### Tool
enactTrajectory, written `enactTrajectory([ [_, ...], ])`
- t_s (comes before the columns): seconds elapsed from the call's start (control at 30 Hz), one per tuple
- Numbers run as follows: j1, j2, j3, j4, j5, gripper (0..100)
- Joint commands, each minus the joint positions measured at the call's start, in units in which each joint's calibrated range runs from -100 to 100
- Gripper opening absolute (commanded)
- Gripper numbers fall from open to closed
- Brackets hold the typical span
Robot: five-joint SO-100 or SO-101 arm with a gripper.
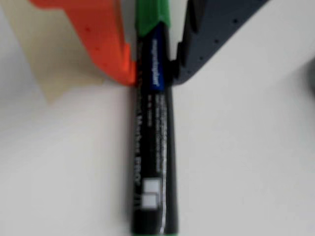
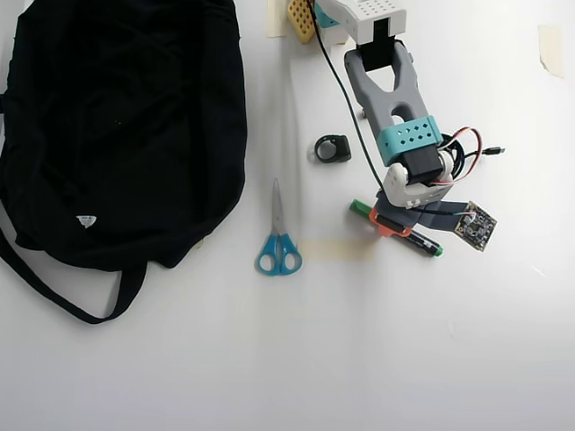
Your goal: Put the green marker into the black bag
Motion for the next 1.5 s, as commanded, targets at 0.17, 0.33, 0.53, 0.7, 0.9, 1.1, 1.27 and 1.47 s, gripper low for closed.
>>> enactTrajectory([
  [0.17, 0.18, -1.89, -3.55, 1.23, -1.42, 2],
  [0.33, 0.18, -1.81, -10.02, 6.66, -1.42, 2],
  [0.53, 0.10, -1.72, -13.07, 9.59, -1.42, 2],
  [0.7, -0.05, -1.39, -13.16, 9.50, -1.42, 2],
  [0.9, 0.18, -0.98, -13.07, 9.85, -1.42, 2],
  [1.1, 0.33, -1.23, -13.07, 9.93, -2.42, 2],
  [1.27, -0.05, -1.23, -13.07, 8.64, -2.84, 2],
  [1.47, 0.25, -1.72, -13.16, 7.95, -2.84, 2],
])
